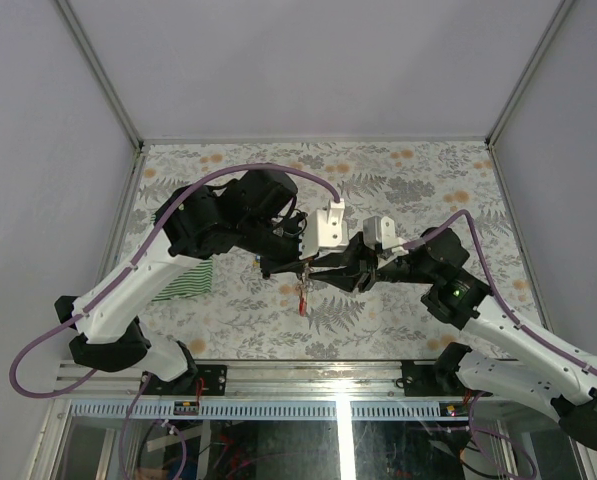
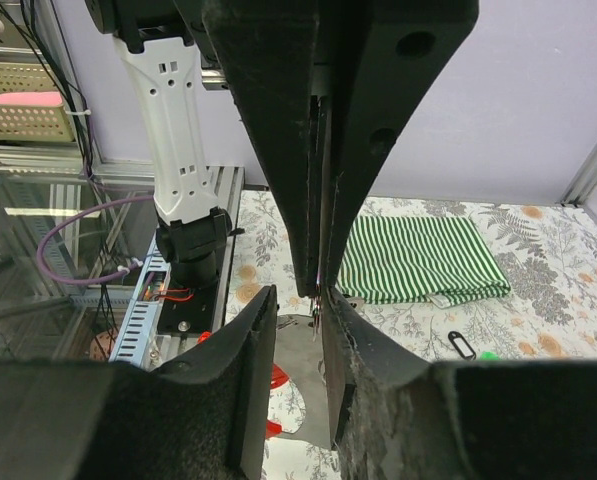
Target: Put the keys on the keyring
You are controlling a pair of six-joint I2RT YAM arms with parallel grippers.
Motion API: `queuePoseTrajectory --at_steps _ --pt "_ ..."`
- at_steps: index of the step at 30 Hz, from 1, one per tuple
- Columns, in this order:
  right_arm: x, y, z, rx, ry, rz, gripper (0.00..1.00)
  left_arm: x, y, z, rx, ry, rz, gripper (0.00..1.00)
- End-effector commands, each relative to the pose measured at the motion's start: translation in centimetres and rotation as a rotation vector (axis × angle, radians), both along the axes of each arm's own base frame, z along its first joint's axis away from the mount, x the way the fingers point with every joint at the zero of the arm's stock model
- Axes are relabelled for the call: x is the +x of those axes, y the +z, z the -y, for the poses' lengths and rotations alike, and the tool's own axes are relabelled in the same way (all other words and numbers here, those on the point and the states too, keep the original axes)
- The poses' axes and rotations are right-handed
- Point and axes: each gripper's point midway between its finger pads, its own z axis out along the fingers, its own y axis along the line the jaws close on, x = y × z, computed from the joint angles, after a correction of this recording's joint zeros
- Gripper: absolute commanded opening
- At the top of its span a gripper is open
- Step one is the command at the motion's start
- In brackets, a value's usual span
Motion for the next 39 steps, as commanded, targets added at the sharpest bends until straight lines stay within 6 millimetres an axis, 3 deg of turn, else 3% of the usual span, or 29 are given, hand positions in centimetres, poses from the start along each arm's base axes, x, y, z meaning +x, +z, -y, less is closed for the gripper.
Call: queuePoseTrajectory --at_steps 1,17,19,26,33,39 --pt "-0.2 1.2 -0.1 0.037 0.012 0.041 0.30 -0.3 1.3 0.3 -0.042 -0.024 0.028 0.00" --pt "0.5 0.9 -0.3 0.031 -0.009 0.045 0.31 -0.8 1.4 0.5 -0.049 -0.048 0.028 0.00" --pt "0.5 0.8 -0.4 0.028 -0.009 0.043 0.28 -0.8 1.4 0.5 -0.049 -0.051 0.028 0.00" --pt "0.5 0.8 -0.2 0.015 -0.019 0.052 0.03 -0.7 1.4 0.8 -0.056 -0.056 0.036 0.00" --pt "0.8 1.4 0.4 0.029 -0.063 0.062 0.00 -0.8 2.2 0.7 -0.098 -0.057 0.067 0.00" --pt "0.3 4.2 1.1 0.102 -0.069 0.086 0.00 -1.1 4.5 1.1 -0.248 -0.073 0.145 0.19"
